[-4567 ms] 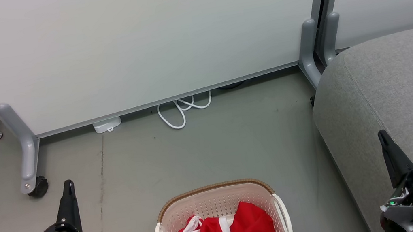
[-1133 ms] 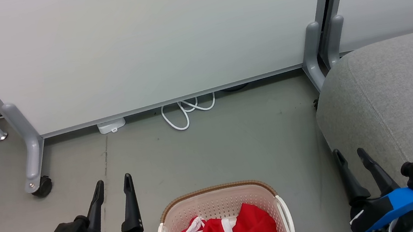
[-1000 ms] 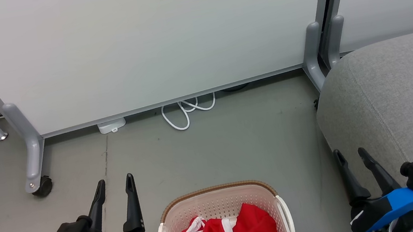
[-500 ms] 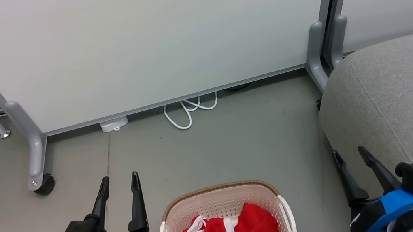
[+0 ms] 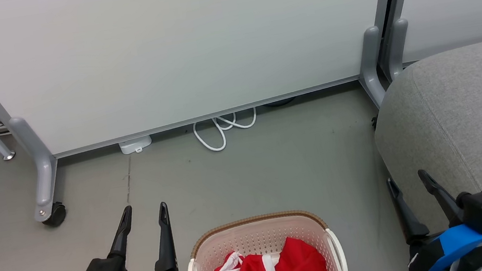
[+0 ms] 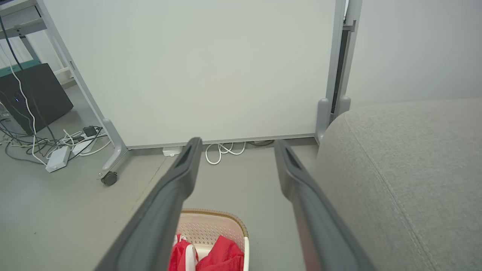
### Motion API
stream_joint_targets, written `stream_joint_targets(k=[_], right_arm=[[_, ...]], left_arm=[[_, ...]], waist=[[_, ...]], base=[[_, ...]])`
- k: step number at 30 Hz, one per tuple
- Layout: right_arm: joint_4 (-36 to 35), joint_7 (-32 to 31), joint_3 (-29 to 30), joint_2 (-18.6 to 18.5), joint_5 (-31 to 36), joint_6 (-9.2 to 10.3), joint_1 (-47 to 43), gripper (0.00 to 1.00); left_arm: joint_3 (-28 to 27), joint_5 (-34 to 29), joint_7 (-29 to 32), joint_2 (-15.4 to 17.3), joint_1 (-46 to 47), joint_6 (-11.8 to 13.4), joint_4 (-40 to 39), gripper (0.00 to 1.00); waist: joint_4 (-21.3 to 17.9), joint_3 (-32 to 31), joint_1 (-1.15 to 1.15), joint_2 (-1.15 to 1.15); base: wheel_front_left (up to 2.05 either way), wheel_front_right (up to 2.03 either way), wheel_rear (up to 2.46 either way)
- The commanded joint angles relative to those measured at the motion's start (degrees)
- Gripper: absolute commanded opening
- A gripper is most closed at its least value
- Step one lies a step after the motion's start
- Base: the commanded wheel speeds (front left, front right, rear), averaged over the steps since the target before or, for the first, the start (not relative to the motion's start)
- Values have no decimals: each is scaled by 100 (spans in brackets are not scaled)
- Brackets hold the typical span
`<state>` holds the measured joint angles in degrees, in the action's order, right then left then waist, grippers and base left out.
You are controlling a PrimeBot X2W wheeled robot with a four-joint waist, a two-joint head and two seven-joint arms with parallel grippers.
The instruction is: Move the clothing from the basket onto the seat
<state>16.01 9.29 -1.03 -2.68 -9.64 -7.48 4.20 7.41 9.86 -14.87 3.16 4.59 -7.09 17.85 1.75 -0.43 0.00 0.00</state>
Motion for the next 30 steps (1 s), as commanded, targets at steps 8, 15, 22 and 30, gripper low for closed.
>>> stream_joint_targets(k=[8, 15, 22, 30], right_arm=[[14, 28, 7, -37, 63, -3, -26, 100], [29, 22, -13, -36, 34, -3, -3, 100], [3, 20, -137, -36, 11, -3, 85, 100], [-121, 32, -337, -34, -4, -3, 326, 100]], left_arm=[[-5, -29, -42, -19, 76, -33, 32, 100], [-18, -17, -42, -23, 66, -41, 42, 100], [-21, 7, -41, -24, -3, -47, 157, 100], [46, -65, -41, 3, 236, -49, 460, 100]], waist=[[12, 10, 0, 0], [-3, 26, 0, 0], [-156, 131, 0, 0], [-416, 628, 0, 0]], base=[[0, 0, 0], [0, 0, 0], [0, 0, 0], [0, 0, 0]])
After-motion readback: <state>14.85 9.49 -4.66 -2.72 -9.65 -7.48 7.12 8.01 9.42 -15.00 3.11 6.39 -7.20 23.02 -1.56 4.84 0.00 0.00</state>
